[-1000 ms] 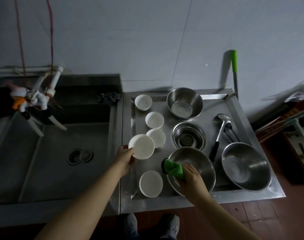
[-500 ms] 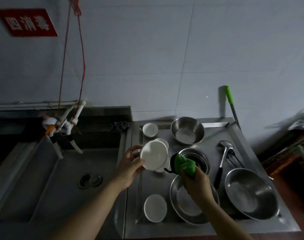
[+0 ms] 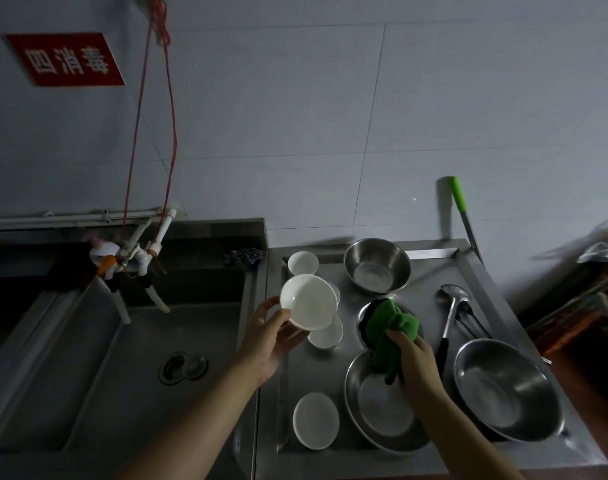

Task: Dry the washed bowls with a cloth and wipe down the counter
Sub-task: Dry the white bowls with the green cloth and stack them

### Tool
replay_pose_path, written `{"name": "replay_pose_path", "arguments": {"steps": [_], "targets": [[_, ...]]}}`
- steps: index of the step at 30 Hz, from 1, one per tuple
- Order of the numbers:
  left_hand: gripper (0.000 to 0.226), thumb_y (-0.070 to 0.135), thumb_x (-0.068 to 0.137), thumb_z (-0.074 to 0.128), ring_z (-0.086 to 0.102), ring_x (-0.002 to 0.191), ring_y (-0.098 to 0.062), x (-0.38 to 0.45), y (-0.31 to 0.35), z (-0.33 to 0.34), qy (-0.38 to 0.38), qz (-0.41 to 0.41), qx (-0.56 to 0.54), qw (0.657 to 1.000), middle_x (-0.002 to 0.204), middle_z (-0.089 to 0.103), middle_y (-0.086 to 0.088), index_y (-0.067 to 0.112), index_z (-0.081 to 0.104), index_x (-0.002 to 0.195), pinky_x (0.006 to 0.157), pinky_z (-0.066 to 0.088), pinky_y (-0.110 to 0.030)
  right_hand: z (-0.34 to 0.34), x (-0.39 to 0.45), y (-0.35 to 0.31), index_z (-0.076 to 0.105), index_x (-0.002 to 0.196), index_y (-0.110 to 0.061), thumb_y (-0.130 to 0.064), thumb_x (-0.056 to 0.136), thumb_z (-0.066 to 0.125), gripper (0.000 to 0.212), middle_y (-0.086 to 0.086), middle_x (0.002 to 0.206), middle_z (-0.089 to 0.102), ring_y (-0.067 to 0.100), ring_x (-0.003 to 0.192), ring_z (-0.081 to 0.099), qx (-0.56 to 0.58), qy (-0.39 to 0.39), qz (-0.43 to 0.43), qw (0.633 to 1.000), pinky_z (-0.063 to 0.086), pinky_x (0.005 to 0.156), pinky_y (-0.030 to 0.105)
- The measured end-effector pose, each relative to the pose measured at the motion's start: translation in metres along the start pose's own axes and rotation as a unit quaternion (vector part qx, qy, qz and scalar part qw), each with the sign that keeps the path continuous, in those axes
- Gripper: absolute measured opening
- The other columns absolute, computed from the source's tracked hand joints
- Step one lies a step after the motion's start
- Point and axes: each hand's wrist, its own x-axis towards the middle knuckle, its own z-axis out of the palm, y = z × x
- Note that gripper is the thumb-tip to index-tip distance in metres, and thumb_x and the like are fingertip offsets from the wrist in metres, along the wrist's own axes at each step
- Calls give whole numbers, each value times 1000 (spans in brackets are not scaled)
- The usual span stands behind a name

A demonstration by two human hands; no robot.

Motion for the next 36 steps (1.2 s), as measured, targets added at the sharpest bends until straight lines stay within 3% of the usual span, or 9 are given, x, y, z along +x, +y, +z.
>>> {"name": "replay_pose_path", "arguments": {"steps": [6,11,15,19,22,24,26,32,36], "targets": [[40,20,89,69,67,105,-48,-2,-6,3,35,-169,-58,983,108,66,-38,12,53,124,93,56,-54,8,-6,5,67,98,-6,-13,97,60,9,14,71,65,19,53,55,-80,-48,-41,995,41,44,27],[42,26,91,60,67,81,-44,-2,-12,8,38,-229,-90,969,115,58,-38,8,56,128,67,61,-41,15,5,14,67,106,-5,-11,95,60,14,23,97,71,45,95,66,21,-58,19,998,49,76,46],[41,22,91,59,69,78,-47,-7,-11,10,32,-249,-79,965,119,57,-38,-3,56,123,63,61,-43,14,3,13,68,105,-7,-21,84,65,25,25,101,70,48,102,63,24,-79,-3,997,48,86,56],[41,15,83,61,57,83,-34,-6,-8,16,27,-247,-8,969,107,59,-32,-2,56,120,64,62,-47,14,5,-9,65,94,-5,-15,84,63,14,11,83,63,26,80,56,-60,-149,-93,983,47,72,33],[27,20,92,61,62,93,-42,-7,-8,20,27,-243,64,967,110,59,-28,3,58,112,80,57,-52,24,7,-22,66,101,-14,-20,82,64,20,2,83,65,14,75,59,-241,-294,-115,918,48,69,23],[32,23,92,65,62,98,-42,-8,-6,24,15,-244,95,965,114,59,-26,5,59,118,77,57,-51,32,6,-26,65,108,-21,-29,87,66,22,-7,88,66,7,80,64,-447,-351,-132,812,49,76,21],[34,22,90,67,61,101,-43,-8,-4,26,-1,-233,142,962,118,59,-23,6,60,119,74,59,-50,39,4,-28,65,113,-23,-35,92,65,25,-9,94,66,8,87,65,-554,-361,-157,734,50,80,20],[26,30,91,65,64,94,-38,-9,-10,30,35,-199,168,965,110,64,-16,11,67,108,77,59,-51,51,-3,-6,55,128,-20,-35,94,63,38,1,125,64,18,113,60,-564,-325,-313,692,49,100,35],[15,26,90,57,65,78,-28,-10,-5,31,52,-166,261,950,87,65,-10,16,67,96,61,57,-36,39,-15,0,46,138,-25,-67,93,47,61,-2,133,54,12,121,47,-608,-359,-344,618,30,111,29]]}}
